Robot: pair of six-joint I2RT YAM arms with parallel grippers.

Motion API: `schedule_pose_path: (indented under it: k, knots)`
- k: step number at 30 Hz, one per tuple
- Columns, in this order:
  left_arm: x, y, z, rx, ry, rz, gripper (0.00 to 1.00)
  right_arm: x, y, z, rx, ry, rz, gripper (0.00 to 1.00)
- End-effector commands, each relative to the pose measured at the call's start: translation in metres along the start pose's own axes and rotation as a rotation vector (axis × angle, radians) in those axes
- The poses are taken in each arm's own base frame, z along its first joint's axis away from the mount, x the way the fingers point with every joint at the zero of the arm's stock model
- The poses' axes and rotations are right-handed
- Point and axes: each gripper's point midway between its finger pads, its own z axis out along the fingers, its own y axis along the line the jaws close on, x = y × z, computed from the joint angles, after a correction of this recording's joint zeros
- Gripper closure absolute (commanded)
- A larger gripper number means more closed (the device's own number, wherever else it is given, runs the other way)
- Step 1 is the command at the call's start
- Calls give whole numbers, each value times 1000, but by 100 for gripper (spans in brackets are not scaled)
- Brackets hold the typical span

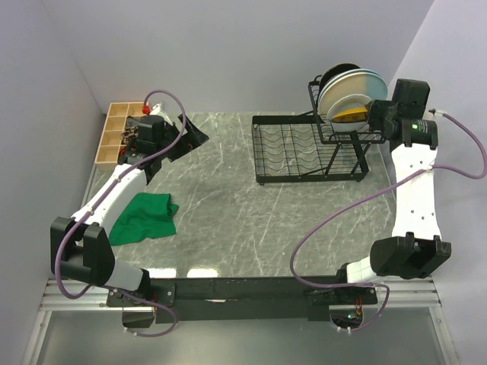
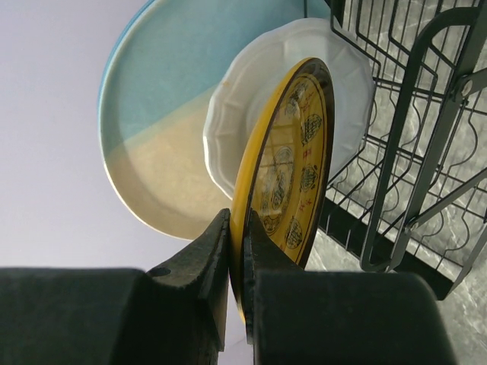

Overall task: Load the plates into the dish rack
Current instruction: Insert the plate into the dish rack

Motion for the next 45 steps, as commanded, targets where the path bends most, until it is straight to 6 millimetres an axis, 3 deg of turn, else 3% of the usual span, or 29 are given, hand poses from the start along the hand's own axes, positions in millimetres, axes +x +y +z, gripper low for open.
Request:
schedule_pose_path:
  k: [1, 14, 25, 45]
  knots:
    - [-21, -20, -9, 51, -50, 18, 0, -6, 9, 0, -39, -28, 40, 100]
    - [-19, -17, -10, 44, -48, 14, 1, -5, 5, 10, -24, -36, 54, 100]
    - [-19, -16, -11, 41, -54, 11, 1, -4, 8, 7, -29, -47, 83, 100]
    - [-19, -18, -11, 44, -52, 8, 1, -2, -6, 16, 14, -45, 74, 100]
